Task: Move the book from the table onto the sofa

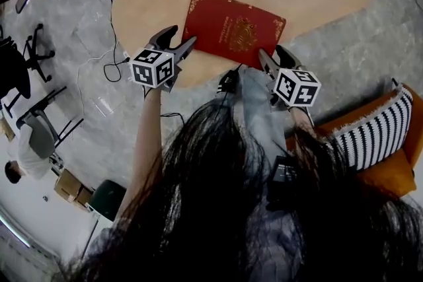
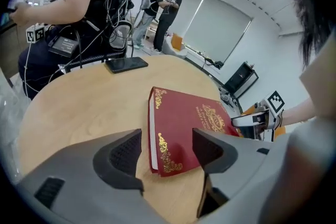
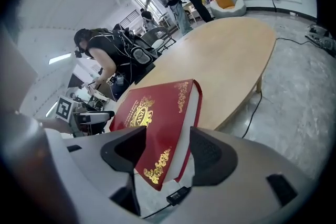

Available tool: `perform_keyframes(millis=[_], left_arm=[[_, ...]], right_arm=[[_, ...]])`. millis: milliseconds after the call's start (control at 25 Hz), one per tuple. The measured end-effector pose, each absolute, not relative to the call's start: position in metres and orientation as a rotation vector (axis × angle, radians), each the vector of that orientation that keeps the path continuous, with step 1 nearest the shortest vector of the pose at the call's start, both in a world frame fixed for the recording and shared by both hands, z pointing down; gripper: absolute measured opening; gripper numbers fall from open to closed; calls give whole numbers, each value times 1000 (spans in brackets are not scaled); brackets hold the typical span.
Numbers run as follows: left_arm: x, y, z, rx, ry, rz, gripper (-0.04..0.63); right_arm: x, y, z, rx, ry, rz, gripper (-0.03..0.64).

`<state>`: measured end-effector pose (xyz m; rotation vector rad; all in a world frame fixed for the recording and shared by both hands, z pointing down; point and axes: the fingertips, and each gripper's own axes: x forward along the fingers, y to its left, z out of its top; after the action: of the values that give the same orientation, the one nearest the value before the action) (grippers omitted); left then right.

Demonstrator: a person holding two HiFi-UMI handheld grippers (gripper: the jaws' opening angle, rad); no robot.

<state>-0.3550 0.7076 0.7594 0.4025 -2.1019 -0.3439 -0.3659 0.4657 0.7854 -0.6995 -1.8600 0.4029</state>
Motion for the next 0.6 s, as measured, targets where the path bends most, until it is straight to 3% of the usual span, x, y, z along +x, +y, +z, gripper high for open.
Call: perform_keyframes(millis=[400, 600], left_arm=[[-377, 686, 776, 565, -2002, -365, 304], [-374, 682, 789, 587, -1936, -368, 311]], right_arm=[[-373, 475, 794, -718, -1849, 317, 250], [-370, 474, 799, -641, -1806, 460, 249]])
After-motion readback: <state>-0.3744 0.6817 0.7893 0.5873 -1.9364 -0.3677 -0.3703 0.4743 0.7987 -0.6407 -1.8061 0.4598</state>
